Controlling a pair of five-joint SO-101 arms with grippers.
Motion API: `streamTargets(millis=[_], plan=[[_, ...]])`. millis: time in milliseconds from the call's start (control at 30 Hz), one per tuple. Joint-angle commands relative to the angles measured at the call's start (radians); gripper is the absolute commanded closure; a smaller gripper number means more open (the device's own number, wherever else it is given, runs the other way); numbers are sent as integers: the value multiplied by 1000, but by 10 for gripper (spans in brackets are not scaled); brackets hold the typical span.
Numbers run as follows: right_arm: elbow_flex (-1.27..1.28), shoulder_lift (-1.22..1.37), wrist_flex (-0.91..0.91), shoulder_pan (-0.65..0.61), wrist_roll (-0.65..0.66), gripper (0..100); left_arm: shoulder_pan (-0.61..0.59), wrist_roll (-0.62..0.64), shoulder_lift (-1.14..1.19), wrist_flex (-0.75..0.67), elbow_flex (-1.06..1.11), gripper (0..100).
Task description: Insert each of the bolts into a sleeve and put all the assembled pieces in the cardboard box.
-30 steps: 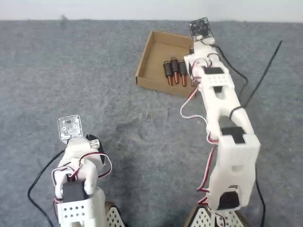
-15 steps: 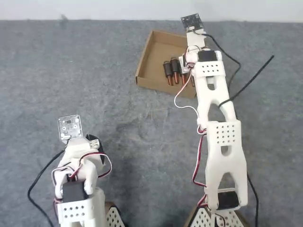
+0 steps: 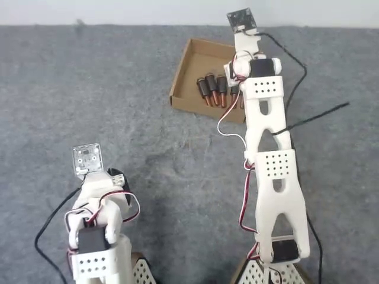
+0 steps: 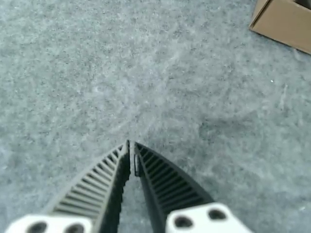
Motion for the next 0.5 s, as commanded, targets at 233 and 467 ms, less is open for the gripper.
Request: streamTargets(millis=[233,467], plan=[[-121,-120,320,-2,-12,861,3,-8,-20,5,-5,989],[-118,-228,377,25,-12,966,3,-8,-20,5,-5,989]])
